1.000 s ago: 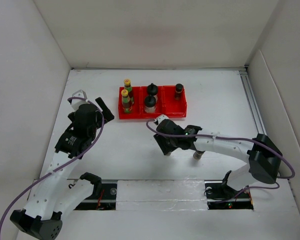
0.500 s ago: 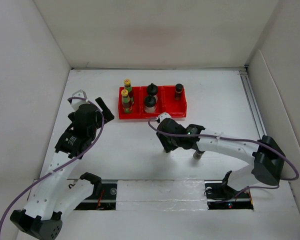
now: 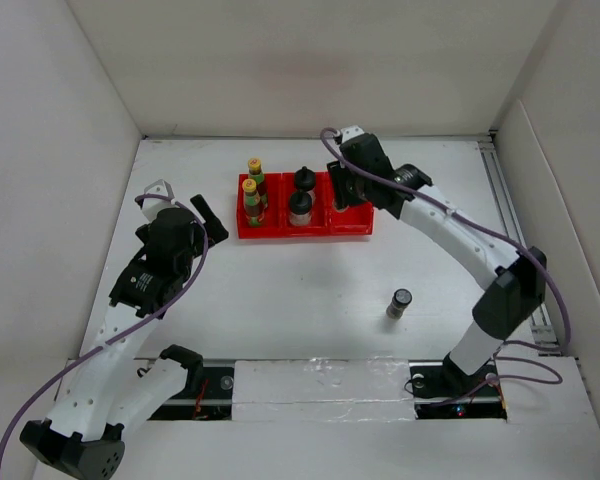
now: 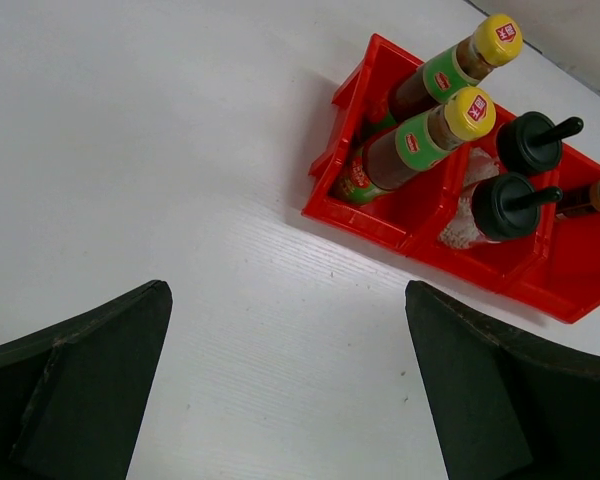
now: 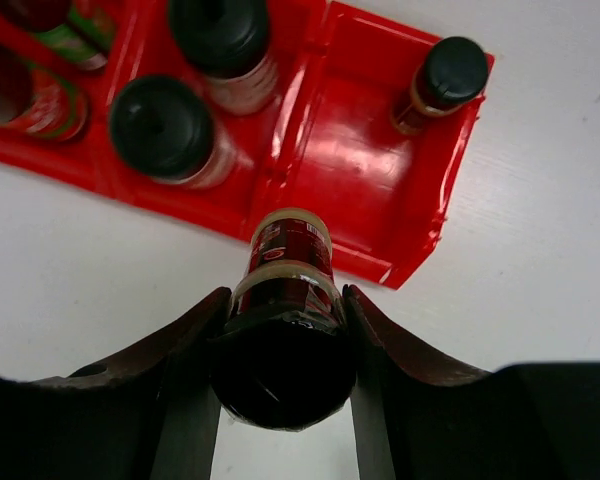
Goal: Organize the condiment bottles
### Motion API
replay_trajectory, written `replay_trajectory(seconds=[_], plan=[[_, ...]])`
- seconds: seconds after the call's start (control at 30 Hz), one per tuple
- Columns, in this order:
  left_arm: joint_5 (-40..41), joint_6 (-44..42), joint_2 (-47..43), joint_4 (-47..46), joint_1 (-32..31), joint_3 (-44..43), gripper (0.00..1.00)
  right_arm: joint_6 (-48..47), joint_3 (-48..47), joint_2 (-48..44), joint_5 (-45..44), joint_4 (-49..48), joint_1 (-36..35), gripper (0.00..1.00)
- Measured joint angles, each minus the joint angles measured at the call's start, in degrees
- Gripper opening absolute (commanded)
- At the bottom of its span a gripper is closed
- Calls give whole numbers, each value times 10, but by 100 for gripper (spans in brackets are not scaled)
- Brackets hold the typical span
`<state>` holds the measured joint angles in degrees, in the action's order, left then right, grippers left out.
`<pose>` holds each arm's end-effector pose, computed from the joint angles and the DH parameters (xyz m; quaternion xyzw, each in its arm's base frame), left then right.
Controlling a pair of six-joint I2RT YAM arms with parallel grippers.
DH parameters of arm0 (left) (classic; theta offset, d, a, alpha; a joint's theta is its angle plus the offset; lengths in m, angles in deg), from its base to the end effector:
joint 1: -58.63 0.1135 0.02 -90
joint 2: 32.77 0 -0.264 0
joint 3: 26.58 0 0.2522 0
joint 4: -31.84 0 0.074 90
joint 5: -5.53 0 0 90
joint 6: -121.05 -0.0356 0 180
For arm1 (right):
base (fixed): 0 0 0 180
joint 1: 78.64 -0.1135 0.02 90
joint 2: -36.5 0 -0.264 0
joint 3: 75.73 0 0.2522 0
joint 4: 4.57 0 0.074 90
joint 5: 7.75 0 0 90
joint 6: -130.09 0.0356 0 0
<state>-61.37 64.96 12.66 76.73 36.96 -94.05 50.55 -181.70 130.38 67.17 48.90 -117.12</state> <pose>0.1602 -0.0486 0.3548 -0.1971 0.7998 -0.1050 0.5571 0.2921 0.2204 0.3581 -0.1663 0.8897 0.0602 0.4210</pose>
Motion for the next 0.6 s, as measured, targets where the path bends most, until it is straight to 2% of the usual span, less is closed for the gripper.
replay_trajectory(seconds=[0.27,0.43,0.6], plan=[[-4,0,-2,0,0,0,99,-36,-96,159,56,10,94,0],[-6,-3,-3,0,0,0,99,-46,-175,245,65,19,104,0],[-10,-5,-3,0,0,0,99,-49,-198,274,72,23,102,0]])
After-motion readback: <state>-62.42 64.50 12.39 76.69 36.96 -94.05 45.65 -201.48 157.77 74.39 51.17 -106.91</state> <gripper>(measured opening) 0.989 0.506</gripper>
